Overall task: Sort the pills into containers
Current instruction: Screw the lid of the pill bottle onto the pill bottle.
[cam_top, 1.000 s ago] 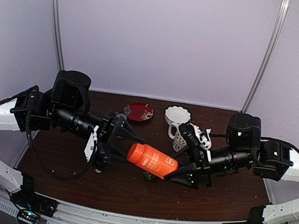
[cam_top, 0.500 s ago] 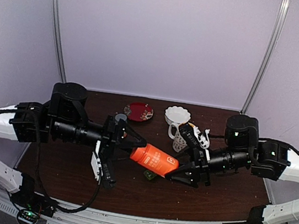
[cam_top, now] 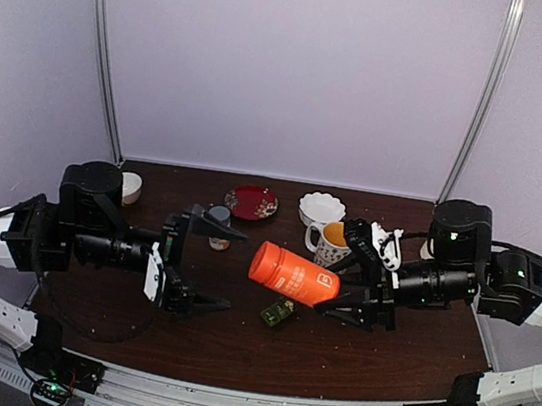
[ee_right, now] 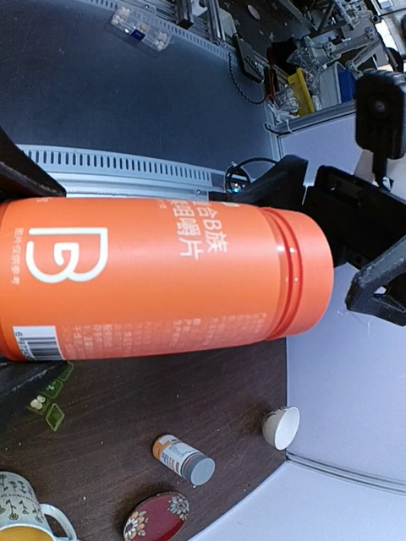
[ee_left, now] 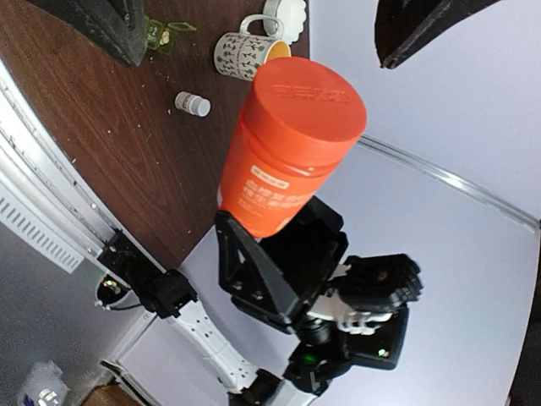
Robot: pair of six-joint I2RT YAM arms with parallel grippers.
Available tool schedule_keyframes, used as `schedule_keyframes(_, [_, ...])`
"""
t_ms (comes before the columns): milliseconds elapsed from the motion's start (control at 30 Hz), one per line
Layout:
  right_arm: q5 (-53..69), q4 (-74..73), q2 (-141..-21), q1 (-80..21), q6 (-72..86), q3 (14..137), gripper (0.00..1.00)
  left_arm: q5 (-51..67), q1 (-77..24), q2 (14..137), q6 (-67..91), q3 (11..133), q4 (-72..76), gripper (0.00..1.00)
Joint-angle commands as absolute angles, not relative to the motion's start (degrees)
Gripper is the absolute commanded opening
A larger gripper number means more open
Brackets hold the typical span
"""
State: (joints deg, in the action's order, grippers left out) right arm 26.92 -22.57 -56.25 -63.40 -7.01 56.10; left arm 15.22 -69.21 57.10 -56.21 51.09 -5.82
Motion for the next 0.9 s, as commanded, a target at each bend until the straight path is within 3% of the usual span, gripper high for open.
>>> schedule_keyframes(0, [20.51,-22.55,-55.35,-63.81,-10.86,57.39,0.00,10.48,-68.99,55.36,-27.60,51.75,0.90,0.97])
schedule_keyframes(133, [13.72,-20.45,-54.78,-64.64,-14.73,56.10,0.00,-1.57,-68.68,56.20,-1.54,55.99,-2.86,0.97])
schedule_keyframes(267, [5.34,-17.32,-54.42,-66.39,-19.48,54.56,0.00,-0.09,-67.86,57.38,10.98,57.26,-5.39,0.98])
schedule_keyframes(567, [-4.81,-9.35,-54.32,-70.41,-25.79,51.87,0.00,21.36,-57.38,61.61,47.62,60.17,-8.66,0.94])
schedule_keyframes(867, [-5.84,-11.47,-57.49,-72.81,-26.72,55.32,0.00,24.69,-57.13,62.72,51.44,59.59,-5.05,0.97])
